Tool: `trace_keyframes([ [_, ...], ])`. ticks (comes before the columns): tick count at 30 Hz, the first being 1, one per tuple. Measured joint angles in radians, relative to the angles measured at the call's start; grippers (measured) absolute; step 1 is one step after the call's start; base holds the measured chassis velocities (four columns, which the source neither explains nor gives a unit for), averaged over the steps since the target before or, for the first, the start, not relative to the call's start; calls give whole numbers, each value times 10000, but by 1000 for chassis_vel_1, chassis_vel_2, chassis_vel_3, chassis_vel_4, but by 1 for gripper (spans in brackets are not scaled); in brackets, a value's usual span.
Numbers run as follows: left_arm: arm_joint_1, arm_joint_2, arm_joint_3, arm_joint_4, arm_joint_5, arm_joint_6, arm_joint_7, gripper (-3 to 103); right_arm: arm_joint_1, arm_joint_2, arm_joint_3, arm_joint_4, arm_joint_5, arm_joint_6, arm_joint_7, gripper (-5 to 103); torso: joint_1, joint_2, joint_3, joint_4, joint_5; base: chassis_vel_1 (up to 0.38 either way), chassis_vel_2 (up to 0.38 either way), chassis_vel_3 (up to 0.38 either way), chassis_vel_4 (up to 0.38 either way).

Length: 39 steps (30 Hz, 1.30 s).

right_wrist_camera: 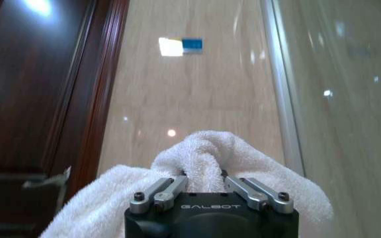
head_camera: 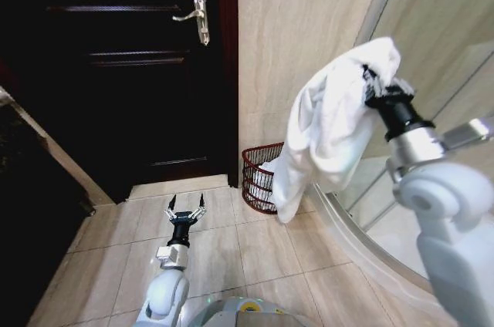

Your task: Discard the used towel into the hamper.

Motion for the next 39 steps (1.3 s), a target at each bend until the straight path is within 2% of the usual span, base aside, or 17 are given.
trace_keyframes([
  [4, 210, -167, -108, -24, 81, -23, 24, 100, 1272, -343, -425, -802, 589, -82, 76, 14, 59, 170, 117, -1, 4, 0, 0, 0, 0],
  [7, 331, -302, -166, -78, 134, -29, 28, 100, 1895, -299, -784, -1191, 697, -96, 118, 14, 81, 262, 185, -3, 7, 0, 0, 0, 0],
  [10, 540, -637, -317, -210, 319, -31, 82, 100, 3442, 238, -1803, -1967, 662, -103, 284, 14, 131, 457, 328, -1, 5, 0, 0, 0, 0],
  [15, 627, -823, -404, -278, 429, -51, 212, 100, 4520, 698, -2698, -2605, 338, -65, 311, 14, 174, 588, 418, 2, 1, 0, 0, 0, 0],
  [18, 811, -1038, -439, -397, 571, -115, 318, 100, 5903, 1283, -3646, -3742, -32, 15, 276, 14, 244, 772, 534, 2, 2, 0, 0, 0, 0],
  [25, 1060, -1392, -482, -548, 838, -248, 335, 100, 7926, 1688, -4244, -5435, -138, 3, 37, 14, 356, 1124, 768, -3, 3, 0, 0, 0, 0],
  [31, 1107, -1508, -419, -684, 919, -276, 357, 100, 8338, 1592, -4362, -5760, -104, -30, -48, 14, 415, 1311, 897, -2, 4, 0, 0, 0, 0],
  [39, 1338, -1583, -396, -908, 1078, -354, 491, 100, 7416, 1492, -4406, -5473, 94, -76, -41, 14, 544, 1649, 1111, 0, 9, 0, 0, 0, 0],
])
